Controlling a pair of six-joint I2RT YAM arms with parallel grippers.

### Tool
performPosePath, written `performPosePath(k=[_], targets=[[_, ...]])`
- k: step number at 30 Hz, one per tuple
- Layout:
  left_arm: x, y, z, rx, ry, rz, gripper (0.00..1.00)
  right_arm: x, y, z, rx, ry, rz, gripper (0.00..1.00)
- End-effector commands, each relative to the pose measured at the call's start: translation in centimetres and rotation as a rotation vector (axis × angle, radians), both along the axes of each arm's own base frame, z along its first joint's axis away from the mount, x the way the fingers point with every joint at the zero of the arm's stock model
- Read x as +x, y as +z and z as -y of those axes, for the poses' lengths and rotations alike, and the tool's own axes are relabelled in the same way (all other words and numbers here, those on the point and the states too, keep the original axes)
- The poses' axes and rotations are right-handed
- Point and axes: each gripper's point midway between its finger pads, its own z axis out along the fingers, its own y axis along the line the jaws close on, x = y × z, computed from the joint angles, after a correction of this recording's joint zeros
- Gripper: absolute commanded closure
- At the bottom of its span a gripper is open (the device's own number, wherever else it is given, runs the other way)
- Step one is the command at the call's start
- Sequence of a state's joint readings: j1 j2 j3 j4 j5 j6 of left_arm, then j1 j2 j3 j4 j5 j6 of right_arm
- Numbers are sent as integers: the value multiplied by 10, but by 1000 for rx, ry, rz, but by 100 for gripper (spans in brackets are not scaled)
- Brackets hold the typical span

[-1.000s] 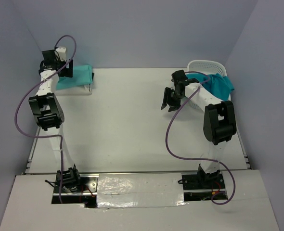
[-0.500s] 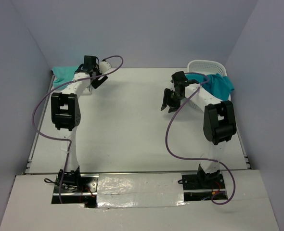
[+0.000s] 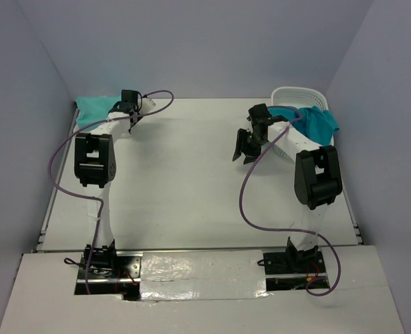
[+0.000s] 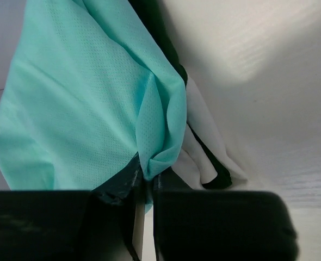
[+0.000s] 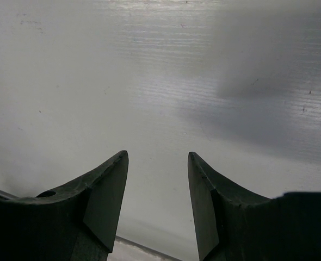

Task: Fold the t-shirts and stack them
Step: Put the neatly folded tshirt into the corner of the board with the left arm

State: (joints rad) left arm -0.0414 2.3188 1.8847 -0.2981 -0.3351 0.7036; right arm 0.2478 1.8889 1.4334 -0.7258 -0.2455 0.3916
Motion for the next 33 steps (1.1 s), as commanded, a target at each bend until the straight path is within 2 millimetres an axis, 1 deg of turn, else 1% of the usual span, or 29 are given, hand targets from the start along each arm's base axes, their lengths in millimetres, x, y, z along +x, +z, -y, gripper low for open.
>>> performPosePath(k=[1, 2, 4, 5, 7, 10, 12, 13, 15, 16, 17, 18, 19, 20, 21, 22, 23, 24, 25, 26, 27, 28, 29, 30, 31, 32, 33], targets=[[-1, 40, 3, 8, -25, 92, 86, 7, 1, 0, 14, 3, 15, 44], [0, 56, 4, 9, -37, 129, 87, 7, 0, 1, 15, 2, 13, 44], [-6, 66, 6, 16, -72, 144, 90, 6, -3, -1, 22, 2, 4, 44], [-7, 71, 7, 20, -92, 155, 90, 5, -5, -1, 23, 1, -3, 44], [-15, 72, 10, 35, -142, 138, 91, 5, -5, 0, 23, 0, -3, 44], [-25, 69, 8, 48, -157, 112, 91, 7, -4, -1, 24, 3, 0, 44], [-29, 67, 6, 36, -152, 98, 88, 8, -3, -2, 26, 7, 5, 44], [-31, 68, 8, 27, -159, 94, 85, 8, -3, -2, 26, 8, 4, 44], [-35, 62, 13, 3, -181, 59, 61, 9, -4, -2, 25, 10, 2, 44], [-38, 54, 15, -8, -191, 24, 47, 9, -4, -2, 25, 11, 2, 44], [-43, 50, 19, -40, -195, -19, 28, 7, -5, -2, 24, 13, -4, 44], [-46, 45, 21, -56, -199, -50, 19, 7, -5, -2, 23, 14, -3, 44], [-48, 36, 24, -76, -205, -88, 1, 7, -5, -1, 21, 12, -3, 44], [-50, 35, 25, -115, -209, -102, 1, 7, -5, 0, 19, 14, -3, 44], [-45, 47, 26, -137, -218, -89, 1, 6, -4, 0, 18, 14, -1, 44], [-51, 48, 28, -172, -224, -120, 1, 6, -5, 2, 12, 15, -3, 44], [-41, 72, 26, -252, -229, -62, 1, 5, -5, 3, 7, 15, -5, 44], [-39, 87, 26, -311, -236, -37, 1, 5, -5, 4, 3, 13, -6, 44], [-44, 100, 11, -390, -211, -32, 1, 4, -4, 4, 4, 12, -7, 44], [-42, 118, 8, -503, -181, 14, 1, 4, -4, 5, 3, 9, -7, 44], [-35, 154, 15, -641, -237, 96, 2, 4, -4, 5, 3, 9, -7, 44], [-29, 169, -15, -700, -193, 174, 5, 4, -4, 4, 4, 7, -8, 44], [-25, 178, -23, -789, -127, 215, 18, 5, -4, 5, 4, 3, -9, 44], [-18, 168, -44, -801, -55, 235, 40, 5, -4, 4, 5, 2, -11, 44], [-16, 159, -54, -783, -19, 229, 51, 6, -4, 3, 6, 4, -12, 44], [-11, 158, -62, -766, 9, 234, 61, 6, -5, 4, 6, 1, -15, 44], [-7, 131, -71, -762, 60, 193, 71, 6, -6, 3, 6, 1, -20, 44]])
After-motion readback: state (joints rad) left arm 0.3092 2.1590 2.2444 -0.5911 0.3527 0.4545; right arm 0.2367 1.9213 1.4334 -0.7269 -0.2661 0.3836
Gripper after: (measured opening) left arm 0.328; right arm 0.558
